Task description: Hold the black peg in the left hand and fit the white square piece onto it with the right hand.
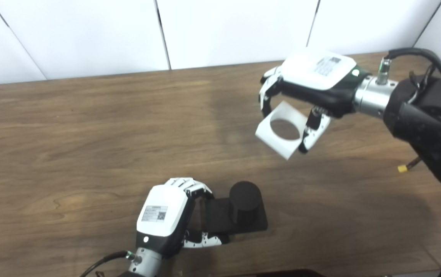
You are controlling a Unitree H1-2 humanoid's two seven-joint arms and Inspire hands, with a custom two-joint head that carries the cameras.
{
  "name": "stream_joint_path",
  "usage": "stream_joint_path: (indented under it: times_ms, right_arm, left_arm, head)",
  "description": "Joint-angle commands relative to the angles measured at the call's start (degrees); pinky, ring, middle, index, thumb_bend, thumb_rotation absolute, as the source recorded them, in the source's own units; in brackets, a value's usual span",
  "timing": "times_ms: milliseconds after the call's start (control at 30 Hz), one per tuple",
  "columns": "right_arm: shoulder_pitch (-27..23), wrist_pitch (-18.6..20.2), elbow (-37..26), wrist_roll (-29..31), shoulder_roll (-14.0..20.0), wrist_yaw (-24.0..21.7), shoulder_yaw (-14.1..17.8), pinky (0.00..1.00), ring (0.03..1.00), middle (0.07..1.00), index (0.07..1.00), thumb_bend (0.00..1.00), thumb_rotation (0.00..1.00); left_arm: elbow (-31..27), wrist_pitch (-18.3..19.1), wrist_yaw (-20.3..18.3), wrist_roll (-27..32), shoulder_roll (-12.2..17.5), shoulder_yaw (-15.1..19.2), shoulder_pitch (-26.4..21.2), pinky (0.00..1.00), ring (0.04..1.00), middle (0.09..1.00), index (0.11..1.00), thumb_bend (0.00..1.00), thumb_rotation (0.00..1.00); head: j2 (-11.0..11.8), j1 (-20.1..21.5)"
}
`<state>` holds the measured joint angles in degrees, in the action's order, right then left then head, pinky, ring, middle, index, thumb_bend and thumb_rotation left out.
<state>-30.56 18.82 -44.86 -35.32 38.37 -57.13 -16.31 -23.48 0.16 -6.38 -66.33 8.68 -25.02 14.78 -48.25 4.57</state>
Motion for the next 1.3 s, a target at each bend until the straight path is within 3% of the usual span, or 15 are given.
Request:
stream_joint_path:
  times_ms: [0,267,633,933,1267]
  right_arm:
    - [-2.7,2.0,-2.9,1.1,-0.2,-0.8,1.3,0.83,0.859,0.736,0.483,0.52,0.13]
    - [-4.2,5.4,-8.5,1.4,-4.0,-5.4,-0.3,0.83,0.847,0.728,0.482,0.52,0.13]
    - [-3.5,5.5,-9.4,0.1,-7.1,-8.5,-2.5,0.83,0.852,0.732,0.482,0.52,0.13]
    - [-1.0,1.0,-6.8,-2.4,-8.6,-7.4,-5.5,0.83,0.856,0.734,0.482,0.52,0.13]
    - [1.9,-3.0,-4.0,-4.4,-9.9,-5.4,-4.9,0.86,0.863,0.731,0.482,0.52,0.13]
  left_arm:
    - [1.4,0.4,-1.1,-2.2,-0.5,-0.9,-0.4,0.78,0.767,0.696,0.485,0.52,0.05]
    - [1.3,1.3,-1.7,-2.5,-0.7,-1.5,-1.0,0.78,0.770,0.697,0.485,0.52,0.05]
    - [0.8,2.1,-2.4,-2.9,-1.0,-1.9,-1.5,0.79,0.771,0.696,0.485,0.52,0.05]
    - [0.5,2.3,-2.9,-2.9,-1.2,-1.9,-1.6,0.79,0.774,0.699,0.485,0.52,0.05]
    - [0.3,2.4,-2.8,-2.9,-1.4,-2.1,-1.5,0.79,0.773,0.698,0.485,0.52,0.05]
  head:
    - [-0.2,0.1]
    - [-0.8,-0.2]
    - [-1.6,-0.6]
    - [-1.7,-0.8]
    - [-1.9,-1.1]
